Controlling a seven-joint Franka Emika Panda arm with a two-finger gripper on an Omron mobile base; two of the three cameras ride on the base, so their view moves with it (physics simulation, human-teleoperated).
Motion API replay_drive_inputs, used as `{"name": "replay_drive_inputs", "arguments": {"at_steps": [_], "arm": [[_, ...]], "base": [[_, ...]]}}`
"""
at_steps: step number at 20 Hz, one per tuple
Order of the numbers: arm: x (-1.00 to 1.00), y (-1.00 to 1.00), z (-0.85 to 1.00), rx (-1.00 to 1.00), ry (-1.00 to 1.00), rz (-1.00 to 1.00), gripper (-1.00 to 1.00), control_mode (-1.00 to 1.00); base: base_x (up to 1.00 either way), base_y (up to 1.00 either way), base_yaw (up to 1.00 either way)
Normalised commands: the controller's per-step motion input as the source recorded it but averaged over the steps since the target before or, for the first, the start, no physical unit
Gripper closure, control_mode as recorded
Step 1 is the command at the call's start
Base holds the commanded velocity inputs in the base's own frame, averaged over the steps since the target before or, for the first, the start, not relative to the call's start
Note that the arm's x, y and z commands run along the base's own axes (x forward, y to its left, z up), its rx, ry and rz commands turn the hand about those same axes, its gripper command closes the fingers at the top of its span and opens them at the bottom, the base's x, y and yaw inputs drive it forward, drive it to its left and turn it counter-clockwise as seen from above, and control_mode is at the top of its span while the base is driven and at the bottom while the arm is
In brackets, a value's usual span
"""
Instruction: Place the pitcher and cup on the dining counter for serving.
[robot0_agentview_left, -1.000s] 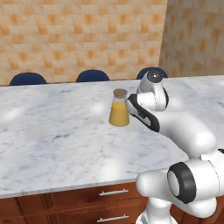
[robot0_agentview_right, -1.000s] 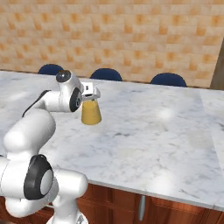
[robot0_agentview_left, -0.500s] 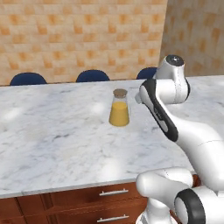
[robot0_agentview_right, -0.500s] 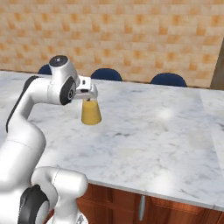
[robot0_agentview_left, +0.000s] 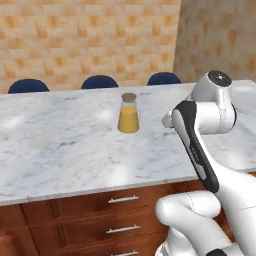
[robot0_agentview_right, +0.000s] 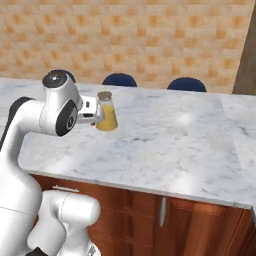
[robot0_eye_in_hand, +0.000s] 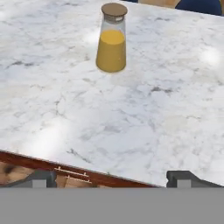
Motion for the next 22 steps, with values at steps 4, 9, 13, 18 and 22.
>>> {"name": "replay_drive_inputs", "arguments": {"at_steps": [4, 9, 13, 18, 22], "arm": [[0.0, 0.0, 0.0, 0.0, 0.0, 0.0, -1.0, 1.0], [0.0, 0.0, 0.0, 0.0, 0.0, 0.0, -1.0, 1.0], [0.0, 0.0, 0.0, 0.0, 0.0, 0.0, -1.0, 1.0], [0.0, 0.0, 0.0, 0.0, 0.0, 0.0, -1.0, 1.0], [0.0, 0.0, 0.0, 0.0, 0.0, 0.0, -1.0, 1.0]], "base": [[-1.0, 0.02, -0.58], [-0.59, 0.14, -0.88], [-0.23, 0.08, -0.96], [-0.02, 0.01, -1.0], [0.0, -0.03, -0.97]]}}
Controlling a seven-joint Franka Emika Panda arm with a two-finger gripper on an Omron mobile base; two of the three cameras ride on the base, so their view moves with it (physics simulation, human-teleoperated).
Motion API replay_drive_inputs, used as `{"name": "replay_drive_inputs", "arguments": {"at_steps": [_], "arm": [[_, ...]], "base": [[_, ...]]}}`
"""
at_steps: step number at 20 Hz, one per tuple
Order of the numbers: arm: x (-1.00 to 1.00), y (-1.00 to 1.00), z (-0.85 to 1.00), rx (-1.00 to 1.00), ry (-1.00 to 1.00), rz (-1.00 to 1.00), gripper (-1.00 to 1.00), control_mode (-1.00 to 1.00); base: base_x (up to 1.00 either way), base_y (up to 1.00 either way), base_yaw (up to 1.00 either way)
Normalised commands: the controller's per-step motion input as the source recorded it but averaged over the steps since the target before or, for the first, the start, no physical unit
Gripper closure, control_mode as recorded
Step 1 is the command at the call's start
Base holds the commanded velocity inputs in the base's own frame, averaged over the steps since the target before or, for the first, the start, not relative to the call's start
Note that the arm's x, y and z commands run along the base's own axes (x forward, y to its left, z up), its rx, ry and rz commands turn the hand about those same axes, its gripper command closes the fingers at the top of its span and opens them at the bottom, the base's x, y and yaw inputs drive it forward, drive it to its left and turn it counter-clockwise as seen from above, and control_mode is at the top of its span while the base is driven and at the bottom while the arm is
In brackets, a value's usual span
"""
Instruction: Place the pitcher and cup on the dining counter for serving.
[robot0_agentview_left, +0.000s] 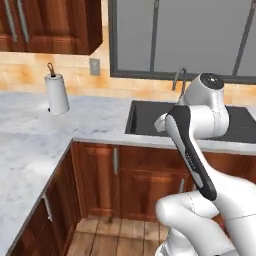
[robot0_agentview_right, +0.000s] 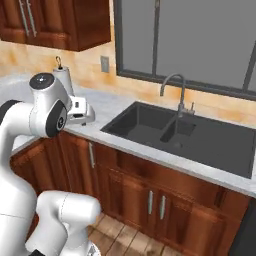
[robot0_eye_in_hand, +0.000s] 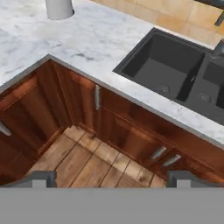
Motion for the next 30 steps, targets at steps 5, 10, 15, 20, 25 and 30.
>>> {"name": "replay_drive_inputs", "arguments": {"at_steps": [5, 10, 15, 20, 25, 30], "arm": [[0.0, 0.0, 0.0, 0.0, 0.0, 0.0, -1.0, 1.0], [0.0, 0.0, 0.0, 0.0, 0.0, 0.0, -1.0, 1.0], [0.0, 0.0, 0.0, 0.0, 0.0, 0.0, -1.0, 1.0], [0.0, 0.0, 0.0, 0.0, 0.0, 0.0, -1.0, 1.0], [0.0, 0.0, 0.0, 0.0, 0.0, 0.0, -1.0, 1.0], [0.0, 0.0, 0.0, 0.0, 0.0, 0.0, -1.0, 1.0]], "base": [[0.0, -0.79, -0.74], [0.02, -1.0, -0.52], [0.24, -1.0, -0.4], [0.71, -1.0, -0.28], [1.0, -0.63, -0.05], [0.84, -0.44, 0.01]]}}
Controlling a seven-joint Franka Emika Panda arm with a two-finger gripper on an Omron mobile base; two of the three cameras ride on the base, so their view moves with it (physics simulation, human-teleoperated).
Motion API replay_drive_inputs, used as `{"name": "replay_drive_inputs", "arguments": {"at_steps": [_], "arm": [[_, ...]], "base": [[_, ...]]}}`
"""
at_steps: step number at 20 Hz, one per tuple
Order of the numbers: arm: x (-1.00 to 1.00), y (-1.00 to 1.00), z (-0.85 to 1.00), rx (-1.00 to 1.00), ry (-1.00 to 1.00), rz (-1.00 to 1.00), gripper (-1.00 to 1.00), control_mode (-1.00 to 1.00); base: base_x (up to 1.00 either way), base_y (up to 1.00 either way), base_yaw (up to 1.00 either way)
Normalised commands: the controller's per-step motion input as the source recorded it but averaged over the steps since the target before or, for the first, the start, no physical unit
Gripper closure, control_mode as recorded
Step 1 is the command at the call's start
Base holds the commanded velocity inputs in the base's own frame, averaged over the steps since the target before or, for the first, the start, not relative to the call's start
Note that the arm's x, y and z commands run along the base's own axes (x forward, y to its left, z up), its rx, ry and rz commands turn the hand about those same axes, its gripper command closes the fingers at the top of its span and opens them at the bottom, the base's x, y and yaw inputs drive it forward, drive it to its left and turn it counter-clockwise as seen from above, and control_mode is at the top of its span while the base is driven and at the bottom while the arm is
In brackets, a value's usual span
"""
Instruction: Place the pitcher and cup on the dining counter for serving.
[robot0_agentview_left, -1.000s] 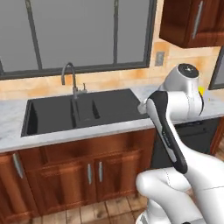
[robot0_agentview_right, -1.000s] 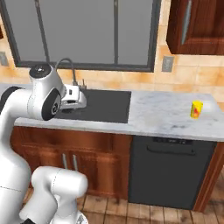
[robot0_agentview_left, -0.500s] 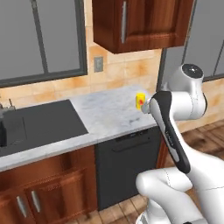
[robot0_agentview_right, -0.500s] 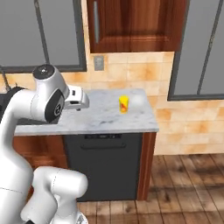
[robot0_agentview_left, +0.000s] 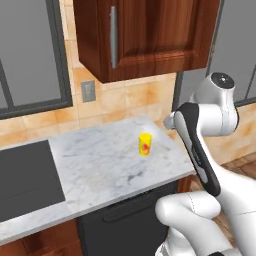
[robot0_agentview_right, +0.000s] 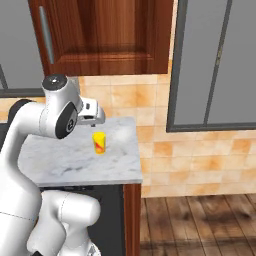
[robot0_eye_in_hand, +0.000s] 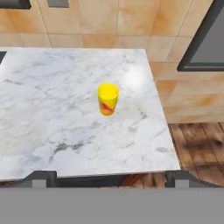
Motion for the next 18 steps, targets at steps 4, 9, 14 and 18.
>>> {"name": "replay_drive_inputs", "arguments": {"at_steps": [4, 9, 14, 18], "arm": [[0.0, 0.0, 0.0, 0.0, 0.0, 0.0, -1.0, 1.0], [0.09, 0.0, -0.04, 0.0, 0.08, 0.0, -1.0, -1.0], [0.5, 0.01, -0.15, 0.0, 0.22, 0.0, -1.0, -1.0], [0.71, 0.11, -0.34, 0.0, 0.2, 0.0, -1.0, -1.0]], "base": [[0.26, -0.46, 0.09], [0.05, -0.12, 0.03], [0.0, 0.0, 0.0], [0.0, 0.0, 0.0]]}}
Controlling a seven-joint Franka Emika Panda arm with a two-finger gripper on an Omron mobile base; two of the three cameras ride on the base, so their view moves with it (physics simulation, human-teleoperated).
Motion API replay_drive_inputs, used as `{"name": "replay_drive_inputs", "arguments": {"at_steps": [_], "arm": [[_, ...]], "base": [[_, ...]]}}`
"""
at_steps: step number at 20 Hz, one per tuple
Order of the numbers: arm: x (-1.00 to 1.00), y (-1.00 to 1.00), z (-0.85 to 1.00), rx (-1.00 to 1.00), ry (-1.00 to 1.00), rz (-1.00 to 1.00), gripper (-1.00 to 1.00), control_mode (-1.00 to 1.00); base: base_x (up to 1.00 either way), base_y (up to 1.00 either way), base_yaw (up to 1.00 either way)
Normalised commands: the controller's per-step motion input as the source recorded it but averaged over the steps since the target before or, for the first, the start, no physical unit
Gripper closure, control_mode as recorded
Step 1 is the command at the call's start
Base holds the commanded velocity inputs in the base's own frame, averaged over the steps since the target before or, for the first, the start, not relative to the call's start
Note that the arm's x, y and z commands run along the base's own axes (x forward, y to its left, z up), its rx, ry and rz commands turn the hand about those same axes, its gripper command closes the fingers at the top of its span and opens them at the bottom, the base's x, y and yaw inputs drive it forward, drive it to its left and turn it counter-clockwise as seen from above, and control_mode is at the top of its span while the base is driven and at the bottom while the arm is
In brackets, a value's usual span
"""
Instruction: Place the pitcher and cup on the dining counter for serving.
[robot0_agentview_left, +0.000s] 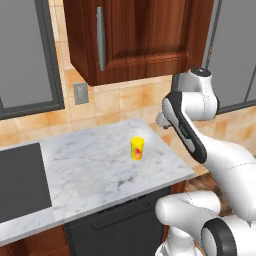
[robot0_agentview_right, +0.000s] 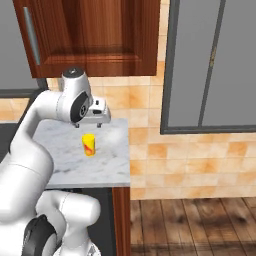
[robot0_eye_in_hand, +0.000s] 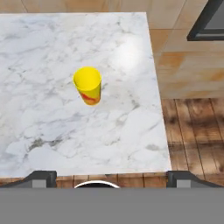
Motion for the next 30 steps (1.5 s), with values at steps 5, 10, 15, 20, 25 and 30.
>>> {"name": "replay_drive_inputs", "arguments": {"at_steps": [5, 10, 15, 20, 25, 30], "arm": [[0.6, 0.28, -0.58, 0.03, 0.09, 0.0, -1.0, -1.0], [0.61, 0.33, -0.53, 0.03, 0.02, -0.01, -1.0, -1.0], [0.62, 0.19, -0.64, 0.0, 0.01, -0.09, -1.0, -1.0], [0.59, 0.17, -0.46, 0.0, 0.0, -0.09, -1.0, -1.0], [0.4, 0.05, -0.48, 0.0, 0.01, -0.07, -1.0, -1.0], [0.25, 0.0, -0.47, 0.0, 0.02, -0.05, -1.0, -1.0]], "base": [[0.0, 0.0, 0.0], [0.0, 0.0, 0.0], [0.0, 0.0, 0.0], [0.0, 0.0, 0.0], [0.0, 0.0, 0.0], [0.0, 0.0, 0.0]]}}
